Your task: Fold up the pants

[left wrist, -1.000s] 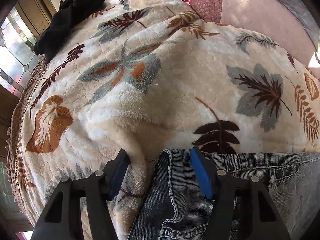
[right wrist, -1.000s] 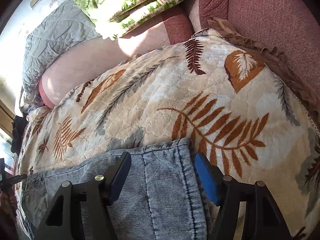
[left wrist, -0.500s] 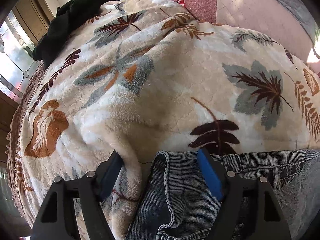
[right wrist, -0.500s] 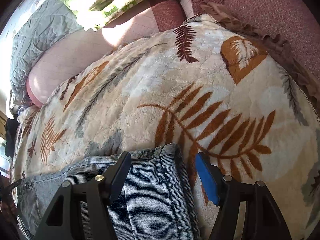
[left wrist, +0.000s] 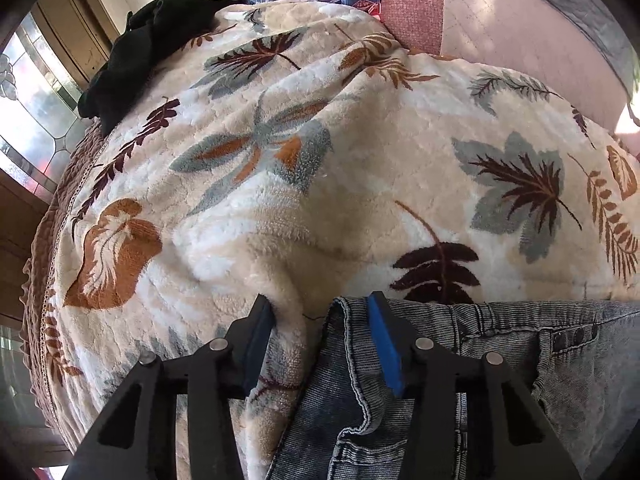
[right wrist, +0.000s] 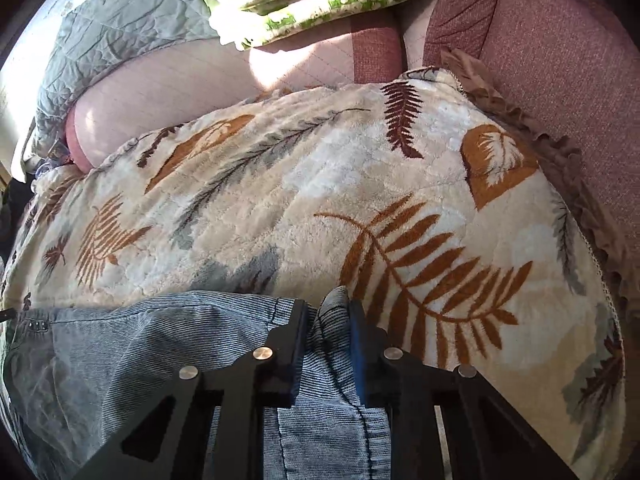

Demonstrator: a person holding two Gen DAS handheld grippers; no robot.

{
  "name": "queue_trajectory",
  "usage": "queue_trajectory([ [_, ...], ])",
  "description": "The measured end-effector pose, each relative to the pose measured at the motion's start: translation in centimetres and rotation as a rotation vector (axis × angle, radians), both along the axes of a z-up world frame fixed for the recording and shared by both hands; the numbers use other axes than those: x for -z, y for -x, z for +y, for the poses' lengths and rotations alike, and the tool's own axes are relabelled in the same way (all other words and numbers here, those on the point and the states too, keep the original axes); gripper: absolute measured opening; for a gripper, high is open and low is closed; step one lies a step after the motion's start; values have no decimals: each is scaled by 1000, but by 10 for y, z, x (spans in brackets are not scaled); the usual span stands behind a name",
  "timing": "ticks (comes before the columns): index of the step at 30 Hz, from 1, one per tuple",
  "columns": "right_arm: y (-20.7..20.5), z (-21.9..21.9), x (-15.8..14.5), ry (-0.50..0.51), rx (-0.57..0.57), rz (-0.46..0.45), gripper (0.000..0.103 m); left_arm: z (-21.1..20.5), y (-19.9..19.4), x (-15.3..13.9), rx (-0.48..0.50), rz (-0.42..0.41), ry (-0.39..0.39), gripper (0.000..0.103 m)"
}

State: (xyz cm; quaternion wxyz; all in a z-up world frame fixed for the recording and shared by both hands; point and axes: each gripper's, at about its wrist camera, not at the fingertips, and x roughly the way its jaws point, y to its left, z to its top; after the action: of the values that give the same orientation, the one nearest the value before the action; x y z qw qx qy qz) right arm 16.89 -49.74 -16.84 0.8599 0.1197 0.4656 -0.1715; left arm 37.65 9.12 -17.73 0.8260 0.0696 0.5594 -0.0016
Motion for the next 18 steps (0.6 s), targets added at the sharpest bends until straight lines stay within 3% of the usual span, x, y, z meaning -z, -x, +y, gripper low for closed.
queue_trajectory([
  [2, 3, 1, -4, 0, -5, -6, 21, -1, 5, -8, 6, -8, 10, 50],
  [5, 2, 1, -2, 3, -13, 0, 21, -1, 14, -30, 36, -30, 107, 50],
  [7, -1, 1, 3, 3, -14, 3, 21, -7, 17, -39, 48, -49, 120, 57],
  [8, -3, 0, 6, -1, -11, 5, 21, -11, 17, -38, 55, -45, 99, 65],
  [10, -5, -2, 11, -11, -2, 8, 21, -18, 13, -31, 55, -22, 69, 66],
  [13, -5, -5, 15, -27, 9, 2, 21, -13, 5, -11, 18, 38, 117, 66],
  [14, -4, -6, 16, -30, 8, 1, 21, -11, 3, -4, 9, 56, 138, 64],
  [17, -3, -9, 17, -45, 6, -2, 21, -10, 1, 9, 0, 92, 182, 40],
  [18, -3, -10, 17, -50, 6, -3, 21, -10, 1, 12, 0, 96, 183, 38],
])
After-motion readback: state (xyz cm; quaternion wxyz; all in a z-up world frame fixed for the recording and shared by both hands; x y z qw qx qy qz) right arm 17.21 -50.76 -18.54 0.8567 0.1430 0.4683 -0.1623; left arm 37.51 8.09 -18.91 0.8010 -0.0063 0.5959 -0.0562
